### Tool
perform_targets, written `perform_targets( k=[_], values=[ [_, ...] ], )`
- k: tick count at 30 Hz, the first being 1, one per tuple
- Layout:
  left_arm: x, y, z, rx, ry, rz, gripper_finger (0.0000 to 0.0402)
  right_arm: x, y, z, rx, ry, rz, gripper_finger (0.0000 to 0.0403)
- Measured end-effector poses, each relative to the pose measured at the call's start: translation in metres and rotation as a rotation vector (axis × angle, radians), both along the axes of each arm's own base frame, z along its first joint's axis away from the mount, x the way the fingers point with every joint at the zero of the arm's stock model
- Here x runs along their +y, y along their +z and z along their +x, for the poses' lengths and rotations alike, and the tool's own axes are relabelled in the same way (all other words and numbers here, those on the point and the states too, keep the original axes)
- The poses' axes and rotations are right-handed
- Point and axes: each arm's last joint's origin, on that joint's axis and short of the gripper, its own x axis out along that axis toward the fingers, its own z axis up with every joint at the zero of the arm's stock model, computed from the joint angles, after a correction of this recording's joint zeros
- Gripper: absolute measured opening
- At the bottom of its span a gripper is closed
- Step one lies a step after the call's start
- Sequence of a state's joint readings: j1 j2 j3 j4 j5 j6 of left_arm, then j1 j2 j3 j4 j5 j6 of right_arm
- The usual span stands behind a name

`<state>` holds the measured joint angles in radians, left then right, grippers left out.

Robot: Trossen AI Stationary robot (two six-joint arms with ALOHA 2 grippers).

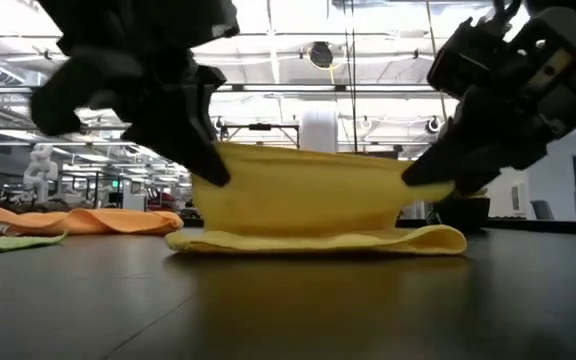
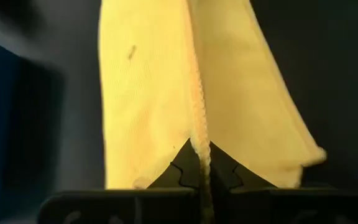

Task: Fold microfiber towels
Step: Fold the yellow microfiber cloth

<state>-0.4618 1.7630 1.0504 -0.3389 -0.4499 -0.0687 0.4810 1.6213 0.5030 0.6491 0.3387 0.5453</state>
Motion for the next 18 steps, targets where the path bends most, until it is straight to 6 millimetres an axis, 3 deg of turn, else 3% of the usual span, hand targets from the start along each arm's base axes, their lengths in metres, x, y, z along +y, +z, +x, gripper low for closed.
perform_targets(
  k=[9,18],
  values=[
    [-0.014,-0.017,0.004,0.019,-0.032,-0.111,0.0007,0.011,-0.017,0.012,0.077,0.068,0.024,0.0000],
    [-0.018,-0.019,0.006,0.021,-0.038,-0.177,0.0088,0.011,-0.017,0.011,0.093,0.086,0.032,0.0054]
  ],
)
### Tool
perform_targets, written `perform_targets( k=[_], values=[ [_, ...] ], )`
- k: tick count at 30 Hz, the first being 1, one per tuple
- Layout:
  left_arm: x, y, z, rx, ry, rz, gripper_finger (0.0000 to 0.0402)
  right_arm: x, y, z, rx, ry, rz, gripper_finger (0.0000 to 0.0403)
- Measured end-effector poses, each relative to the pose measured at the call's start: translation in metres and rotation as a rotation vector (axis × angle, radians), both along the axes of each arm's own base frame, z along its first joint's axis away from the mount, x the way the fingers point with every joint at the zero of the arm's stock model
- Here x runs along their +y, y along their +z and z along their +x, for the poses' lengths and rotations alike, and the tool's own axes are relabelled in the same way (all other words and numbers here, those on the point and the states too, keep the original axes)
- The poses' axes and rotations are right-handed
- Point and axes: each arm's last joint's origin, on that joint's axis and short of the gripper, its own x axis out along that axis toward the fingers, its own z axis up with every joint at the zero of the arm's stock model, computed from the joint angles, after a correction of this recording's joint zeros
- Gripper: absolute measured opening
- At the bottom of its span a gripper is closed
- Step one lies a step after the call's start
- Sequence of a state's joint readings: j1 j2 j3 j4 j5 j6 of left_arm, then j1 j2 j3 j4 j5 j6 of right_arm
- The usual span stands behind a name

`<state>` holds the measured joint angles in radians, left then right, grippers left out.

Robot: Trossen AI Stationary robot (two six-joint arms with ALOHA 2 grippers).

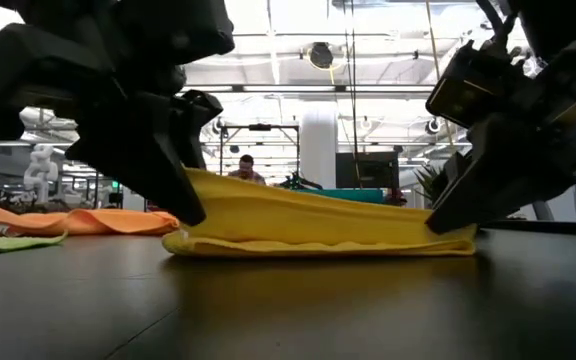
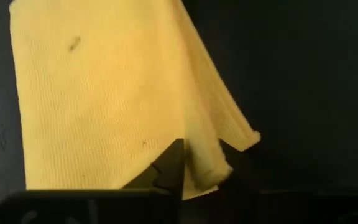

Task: Fold microfiber towels
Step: Fold the yellow microfiber cloth, then put the yellow microfiber cloth into the dark blue bin

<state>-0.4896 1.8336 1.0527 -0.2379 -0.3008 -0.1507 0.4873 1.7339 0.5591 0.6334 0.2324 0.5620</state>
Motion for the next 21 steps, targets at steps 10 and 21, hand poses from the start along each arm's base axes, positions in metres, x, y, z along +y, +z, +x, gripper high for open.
perform_targets(
  k=[10,21],
  values=[
    [-0.004,0.040,-0.010,-0.066,0.029,-0.205,0.0161,0.005,0.030,-0.003,-0.080,0.091,0.071,0.0120],
    [-0.024,0.066,-0.030,-0.198,0.012,-0.151,0.0163,-0.006,0.045,-0.004,-0.135,0.044,0.012,0.0121]
  ],
)
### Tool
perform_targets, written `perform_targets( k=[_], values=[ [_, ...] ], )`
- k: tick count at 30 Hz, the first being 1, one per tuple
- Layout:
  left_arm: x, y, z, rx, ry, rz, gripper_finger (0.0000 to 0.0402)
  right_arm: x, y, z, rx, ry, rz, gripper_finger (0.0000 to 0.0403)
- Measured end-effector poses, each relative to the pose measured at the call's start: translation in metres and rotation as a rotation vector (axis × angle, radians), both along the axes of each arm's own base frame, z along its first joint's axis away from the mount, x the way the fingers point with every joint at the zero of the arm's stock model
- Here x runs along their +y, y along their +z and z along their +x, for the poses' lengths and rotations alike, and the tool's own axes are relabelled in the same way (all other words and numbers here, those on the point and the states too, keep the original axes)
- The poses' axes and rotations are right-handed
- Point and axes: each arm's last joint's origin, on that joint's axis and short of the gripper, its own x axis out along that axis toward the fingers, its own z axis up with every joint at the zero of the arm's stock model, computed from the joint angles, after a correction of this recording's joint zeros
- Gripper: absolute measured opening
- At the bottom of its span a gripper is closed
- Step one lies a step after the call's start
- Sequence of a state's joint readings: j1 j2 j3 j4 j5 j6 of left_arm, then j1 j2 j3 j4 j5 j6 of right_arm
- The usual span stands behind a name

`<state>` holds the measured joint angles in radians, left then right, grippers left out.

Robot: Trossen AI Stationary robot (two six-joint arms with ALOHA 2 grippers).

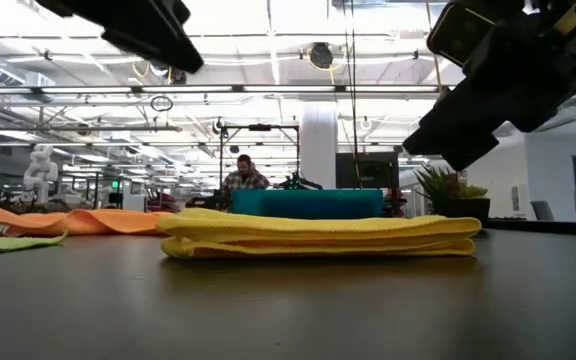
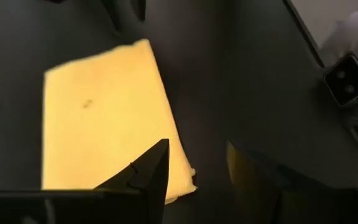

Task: Fold microfiber towels
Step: Put the yellow microfiber cloth into the dark blue bin

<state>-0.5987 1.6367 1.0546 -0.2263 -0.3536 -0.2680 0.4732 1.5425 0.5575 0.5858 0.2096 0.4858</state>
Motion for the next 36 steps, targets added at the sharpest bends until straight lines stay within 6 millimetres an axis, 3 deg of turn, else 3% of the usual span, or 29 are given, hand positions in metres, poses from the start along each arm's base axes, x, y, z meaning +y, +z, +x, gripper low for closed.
perform_targets(
  k=[3,8,15,22,26,36],
  values=[
    [-0.004,-0.003,-0.004,-0.035,0.020,0.011,0.0163,-0.001,0.000,0.000,-0.002,-0.006,-0.002,0.0121],
    [0.001,-0.027,-0.009,-0.128,0.058,-0.085,0.0163,0.001,0.002,0.000,-0.042,0.021,-0.073,0.0121],
    [0.027,-0.063,-0.026,-0.281,0.181,-0.300,0.0163,0.003,0.007,0.002,-0.097,0.012,-0.068,0.0121],
    [0.054,-0.072,-0.020,-0.247,0.316,-0.346,0.0163,-0.021,0.000,0.009,-0.024,-0.088,-0.093,0.0121],
    [0.067,-0.073,-0.014,-0.235,0.301,-0.318,0.0167,-0.035,-0.003,0.012,0.016,-0.124,-0.113,0.0121],
    [0.108,-0.082,-0.005,-0.123,0.378,-0.281,0.0231,-0.077,-0.010,0.019,0.118,-0.121,-0.044,0.0121]
  ],
)
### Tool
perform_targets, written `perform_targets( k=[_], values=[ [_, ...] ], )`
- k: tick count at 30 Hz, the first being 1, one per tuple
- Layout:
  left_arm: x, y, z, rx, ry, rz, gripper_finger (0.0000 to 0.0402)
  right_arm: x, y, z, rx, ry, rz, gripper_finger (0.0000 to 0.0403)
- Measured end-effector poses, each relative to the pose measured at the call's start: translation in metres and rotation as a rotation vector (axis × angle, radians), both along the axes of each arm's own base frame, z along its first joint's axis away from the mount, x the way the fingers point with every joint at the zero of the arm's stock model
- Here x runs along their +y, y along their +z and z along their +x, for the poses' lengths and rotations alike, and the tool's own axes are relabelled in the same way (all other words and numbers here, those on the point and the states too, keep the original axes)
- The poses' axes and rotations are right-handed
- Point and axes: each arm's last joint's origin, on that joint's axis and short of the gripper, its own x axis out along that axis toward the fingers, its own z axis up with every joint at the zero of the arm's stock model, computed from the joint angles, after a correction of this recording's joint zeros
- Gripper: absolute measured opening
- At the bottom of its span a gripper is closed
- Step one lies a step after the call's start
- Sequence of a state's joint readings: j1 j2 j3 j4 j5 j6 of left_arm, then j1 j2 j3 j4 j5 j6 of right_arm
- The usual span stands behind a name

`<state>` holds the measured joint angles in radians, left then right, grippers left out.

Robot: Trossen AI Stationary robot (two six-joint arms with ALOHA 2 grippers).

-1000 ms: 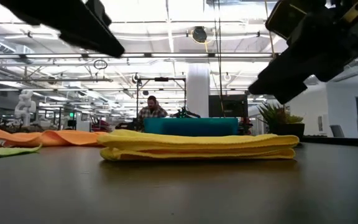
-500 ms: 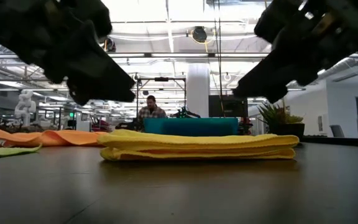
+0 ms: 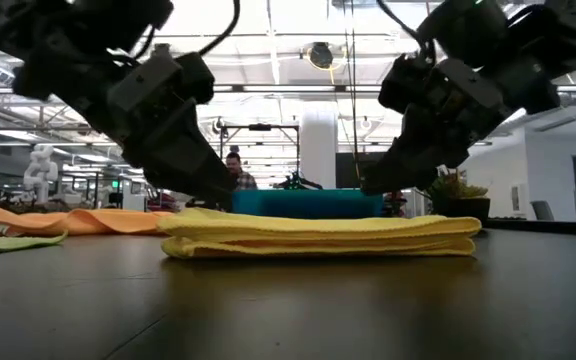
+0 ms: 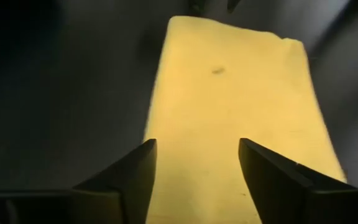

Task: Fold microfiber towels
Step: Put the yellow microfiber cloth into the dark blue bin

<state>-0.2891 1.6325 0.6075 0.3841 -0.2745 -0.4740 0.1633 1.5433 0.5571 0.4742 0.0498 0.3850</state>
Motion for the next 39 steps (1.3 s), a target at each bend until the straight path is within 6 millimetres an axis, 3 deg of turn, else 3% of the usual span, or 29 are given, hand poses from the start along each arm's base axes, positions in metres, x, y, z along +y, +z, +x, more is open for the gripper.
perform_targets(
  k=[7,13,25,30,39],
  values=[
    [0.017,-0.002,0.003,0.036,0.009,-0.071,0.0275,-0.017,-0.003,0.000,0.039,0.020,0.046,0.0121],
    [0.030,-0.013,-0.004,0.182,0.063,-0.058,0.0287,-0.030,-0.008,-0.003,0.101,-0.021,0.033,0.0126],
    [0.042,-0.012,-0.004,0.213,0.011,-0.130,0.0287,-0.044,-0.007,-0.002,0.098,-0.036,0.068,0.0238],
    [0.054,-0.011,-0.003,0.212,0.037,-0.152,0.0287,-0.047,-0.011,-0.002,0.117,-0.056,0.120,0.0238],
    [0.063,-0.013,-0.004,0.252,0.013,-0.218,0.0287,-0.046,-0.039,0.007,0.150,-0.036,0.166,0.0224]
  ],
)
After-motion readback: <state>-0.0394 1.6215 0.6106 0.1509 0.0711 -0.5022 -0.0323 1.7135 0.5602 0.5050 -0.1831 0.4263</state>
